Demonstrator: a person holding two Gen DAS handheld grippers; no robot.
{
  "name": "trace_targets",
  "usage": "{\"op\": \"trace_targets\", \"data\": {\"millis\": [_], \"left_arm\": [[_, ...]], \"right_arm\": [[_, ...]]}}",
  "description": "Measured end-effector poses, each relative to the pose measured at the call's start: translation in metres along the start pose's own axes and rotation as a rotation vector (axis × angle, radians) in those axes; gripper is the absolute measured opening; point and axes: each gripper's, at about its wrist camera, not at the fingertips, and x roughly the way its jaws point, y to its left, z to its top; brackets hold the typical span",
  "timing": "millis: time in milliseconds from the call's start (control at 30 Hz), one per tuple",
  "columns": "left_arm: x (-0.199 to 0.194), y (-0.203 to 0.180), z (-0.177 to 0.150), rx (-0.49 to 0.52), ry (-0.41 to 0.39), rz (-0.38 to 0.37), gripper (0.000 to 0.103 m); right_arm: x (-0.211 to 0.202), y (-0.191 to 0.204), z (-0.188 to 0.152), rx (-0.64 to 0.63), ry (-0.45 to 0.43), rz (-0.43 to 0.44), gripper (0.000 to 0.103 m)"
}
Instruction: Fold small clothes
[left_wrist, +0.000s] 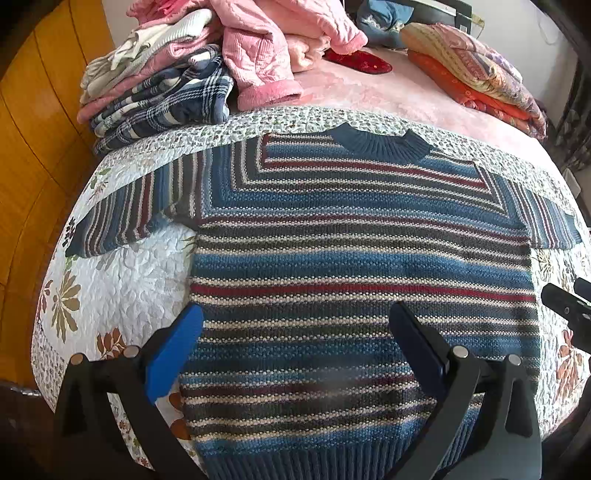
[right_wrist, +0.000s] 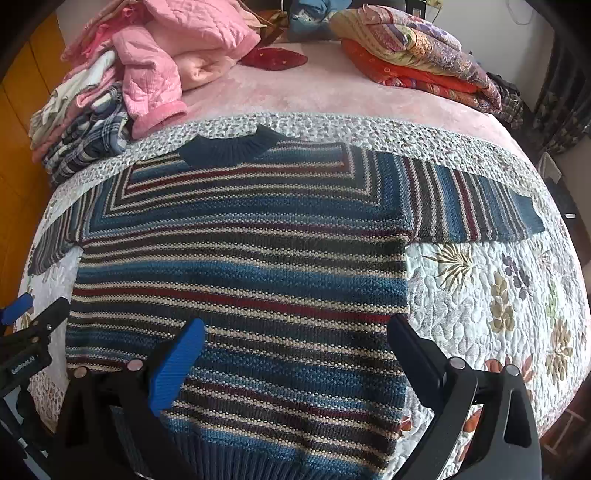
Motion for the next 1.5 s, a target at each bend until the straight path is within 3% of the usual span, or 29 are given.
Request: {"op": "trace_targets", "data": {"millis": [1500], "left_arm": [[-0.0017,0.0034,-0.0023,-0.009,-0.003,0.008,0.1]], "right_arm": [[-0.0005,-0.0015,0.0026,0.011,-0.002,0.004,0.099]]}}
